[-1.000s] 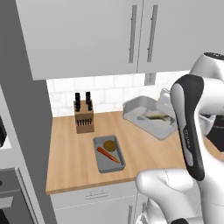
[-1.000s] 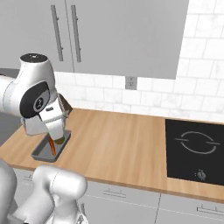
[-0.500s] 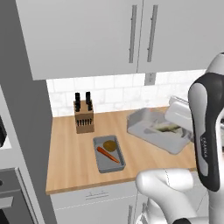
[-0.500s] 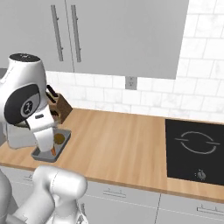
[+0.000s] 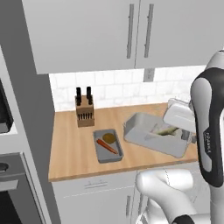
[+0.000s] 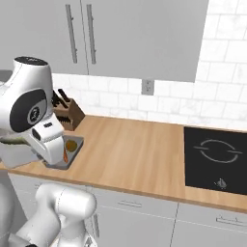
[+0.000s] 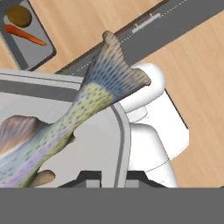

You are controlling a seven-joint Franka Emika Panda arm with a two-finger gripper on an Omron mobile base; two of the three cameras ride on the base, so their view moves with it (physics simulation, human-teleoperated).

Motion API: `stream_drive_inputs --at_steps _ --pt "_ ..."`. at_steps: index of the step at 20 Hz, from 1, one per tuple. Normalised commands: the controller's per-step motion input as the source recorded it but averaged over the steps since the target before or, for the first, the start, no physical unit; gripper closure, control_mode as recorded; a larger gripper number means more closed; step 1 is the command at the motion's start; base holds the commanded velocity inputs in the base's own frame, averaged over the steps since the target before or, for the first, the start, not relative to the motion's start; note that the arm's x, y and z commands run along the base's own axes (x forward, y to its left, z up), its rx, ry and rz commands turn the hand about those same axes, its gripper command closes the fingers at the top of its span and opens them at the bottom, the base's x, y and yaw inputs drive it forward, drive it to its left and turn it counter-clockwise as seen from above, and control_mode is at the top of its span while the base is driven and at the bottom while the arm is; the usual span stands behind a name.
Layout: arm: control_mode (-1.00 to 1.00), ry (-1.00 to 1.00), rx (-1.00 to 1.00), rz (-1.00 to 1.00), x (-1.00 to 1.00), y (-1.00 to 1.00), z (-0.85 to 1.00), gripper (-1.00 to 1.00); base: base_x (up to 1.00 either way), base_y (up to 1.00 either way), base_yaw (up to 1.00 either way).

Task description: Take the meat container that has the fish and place it on the second highest rack of the freezer. Then take the vegetable container that has the carrot and avocado and place it on the highest rack of the freezer.

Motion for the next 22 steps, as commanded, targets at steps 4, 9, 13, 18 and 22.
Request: stream_drive_inputs --at_steps 4,9,13,18,22 --pt "1.00 0.00 0.00 0.00 0.00 0.00 0.00 1.00 -1.00 0.17 0.06" --pt "1.00 0.00 0.00 0.00 0.00 0.00 0.00 1.00 -0.61 0.81 0.04" --pt "1.00 0.00 0.00 0.00 0.00 0.00 0.00 1.00 -0.21 1.00 0.00" --pt "1.00 0.00 0.00 0.00 0.00 0.00 0.00 1.00 -0.10 1.00 0.00" --pt "1.00 0.00 0.00 0.00 0.00 0.00 0.00 1.00 -0.06 1.00 0.00"
